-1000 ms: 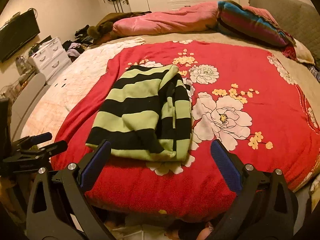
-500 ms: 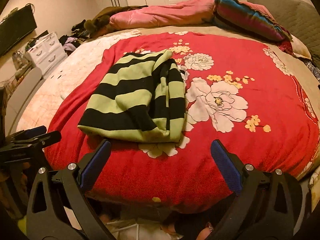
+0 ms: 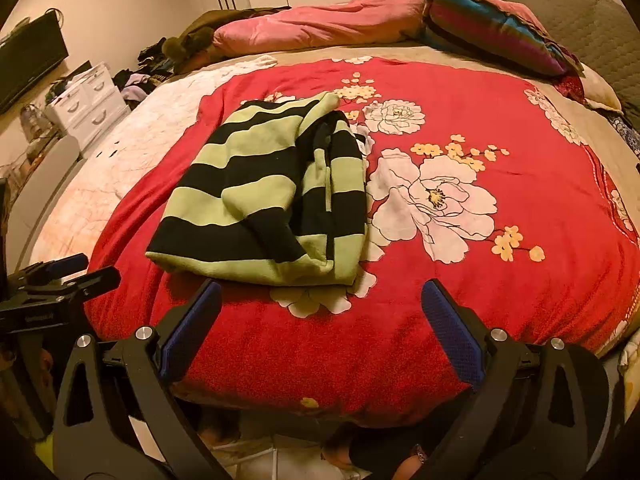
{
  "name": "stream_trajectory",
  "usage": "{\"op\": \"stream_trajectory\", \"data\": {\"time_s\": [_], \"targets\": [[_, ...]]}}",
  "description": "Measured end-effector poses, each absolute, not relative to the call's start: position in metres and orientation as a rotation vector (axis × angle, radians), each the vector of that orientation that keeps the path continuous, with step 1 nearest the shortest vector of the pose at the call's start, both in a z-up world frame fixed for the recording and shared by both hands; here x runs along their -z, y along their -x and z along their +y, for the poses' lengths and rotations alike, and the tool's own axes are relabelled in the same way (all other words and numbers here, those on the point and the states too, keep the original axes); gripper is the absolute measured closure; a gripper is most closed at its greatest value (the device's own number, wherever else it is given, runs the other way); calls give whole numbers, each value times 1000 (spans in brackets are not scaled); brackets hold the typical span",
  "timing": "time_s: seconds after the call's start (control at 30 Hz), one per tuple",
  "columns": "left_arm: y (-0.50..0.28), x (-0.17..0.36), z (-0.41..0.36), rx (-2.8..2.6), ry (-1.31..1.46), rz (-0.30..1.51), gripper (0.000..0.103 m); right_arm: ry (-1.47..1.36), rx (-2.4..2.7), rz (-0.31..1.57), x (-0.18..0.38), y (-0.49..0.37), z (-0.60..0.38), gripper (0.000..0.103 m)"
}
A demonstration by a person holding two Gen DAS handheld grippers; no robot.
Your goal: Fold small clothes
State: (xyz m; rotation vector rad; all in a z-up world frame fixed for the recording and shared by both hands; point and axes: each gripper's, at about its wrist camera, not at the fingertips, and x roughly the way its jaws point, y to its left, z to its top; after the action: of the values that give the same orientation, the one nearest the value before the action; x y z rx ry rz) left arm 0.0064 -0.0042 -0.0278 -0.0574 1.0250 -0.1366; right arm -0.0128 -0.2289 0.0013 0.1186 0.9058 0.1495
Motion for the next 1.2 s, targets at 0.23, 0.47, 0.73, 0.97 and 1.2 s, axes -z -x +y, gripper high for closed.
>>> {"op": "stream_trajectory", "data": {"time_s": [0.23, 0.47, 0.73, 0.97, 1.2], "targets": [[-6, 27, -5, 120, 42, 1029, 4, -115, -152, 919, 1, 13, -228, 9], [-7, 28, -4, 105, 39, 1036, 4, -112, -151, 921, 2, 13, -227, 9], [-6, 28, -3, 105, 38, 1035, 4, -114, -150, 921, 1, 13, -227, 9], [-6, 27, -4, 102, 38, 1032, 4, -111, -148, 920, 1, 13, -228, 9], [-7, 26, -4, 102, 37, 1032, 4, -113, -149, 920, 1, 12, -228, 9]]}}
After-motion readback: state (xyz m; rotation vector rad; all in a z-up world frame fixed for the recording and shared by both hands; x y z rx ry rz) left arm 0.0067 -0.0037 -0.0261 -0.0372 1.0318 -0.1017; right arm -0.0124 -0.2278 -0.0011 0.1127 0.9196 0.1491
